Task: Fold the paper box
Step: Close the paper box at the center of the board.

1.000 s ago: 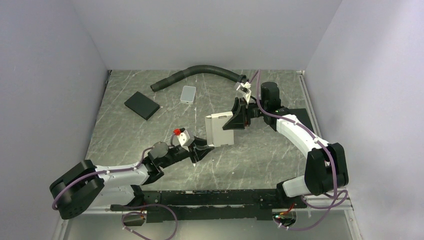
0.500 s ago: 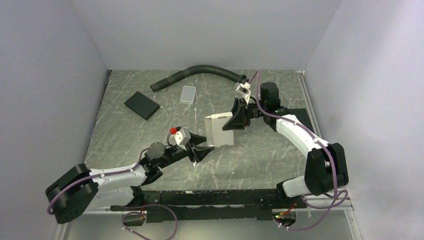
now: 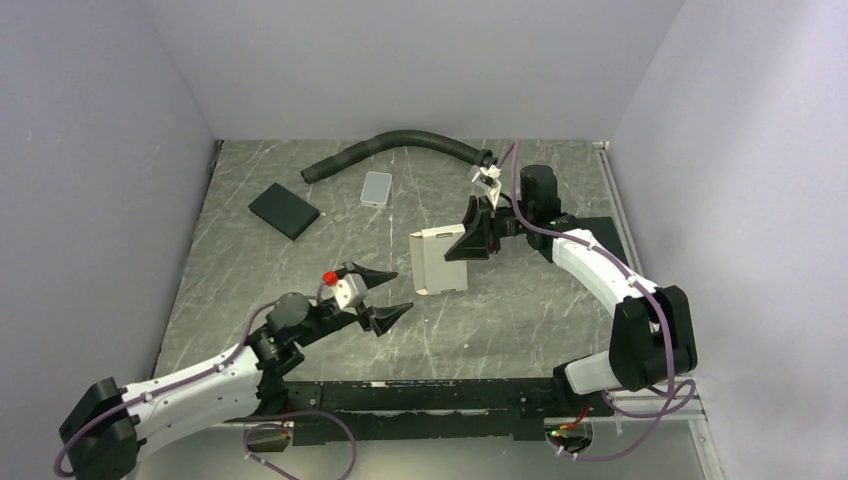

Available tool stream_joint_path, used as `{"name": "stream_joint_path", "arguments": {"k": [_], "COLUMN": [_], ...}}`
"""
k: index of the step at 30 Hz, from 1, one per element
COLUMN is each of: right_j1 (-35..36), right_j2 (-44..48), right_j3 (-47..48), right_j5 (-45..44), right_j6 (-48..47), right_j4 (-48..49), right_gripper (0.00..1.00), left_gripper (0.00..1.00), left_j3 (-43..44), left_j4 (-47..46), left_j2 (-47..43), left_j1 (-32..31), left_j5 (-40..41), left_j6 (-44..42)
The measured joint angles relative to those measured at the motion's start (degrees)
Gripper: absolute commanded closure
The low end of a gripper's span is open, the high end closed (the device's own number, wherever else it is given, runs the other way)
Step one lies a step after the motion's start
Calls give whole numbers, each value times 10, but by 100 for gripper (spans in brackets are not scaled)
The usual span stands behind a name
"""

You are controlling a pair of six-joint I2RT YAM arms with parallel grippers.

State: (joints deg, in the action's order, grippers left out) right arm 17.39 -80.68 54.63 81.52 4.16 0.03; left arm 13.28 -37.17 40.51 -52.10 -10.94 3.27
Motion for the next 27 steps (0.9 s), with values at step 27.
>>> {"name": "stream_joint_path", "arguments": {"k": [27], "right_j1": [0], "right_j2": [0], "right_j3": [0], "right_j5": [0], "right_j6": [-7], "right_j4": [-4], "right_gripper": [100], "left_gripper": [49], "left_j3": [19], "left_j4": [-77], "left_j2": [209], "left_j1": [0], "left_j5": [11], "left_j6": [-81]}}
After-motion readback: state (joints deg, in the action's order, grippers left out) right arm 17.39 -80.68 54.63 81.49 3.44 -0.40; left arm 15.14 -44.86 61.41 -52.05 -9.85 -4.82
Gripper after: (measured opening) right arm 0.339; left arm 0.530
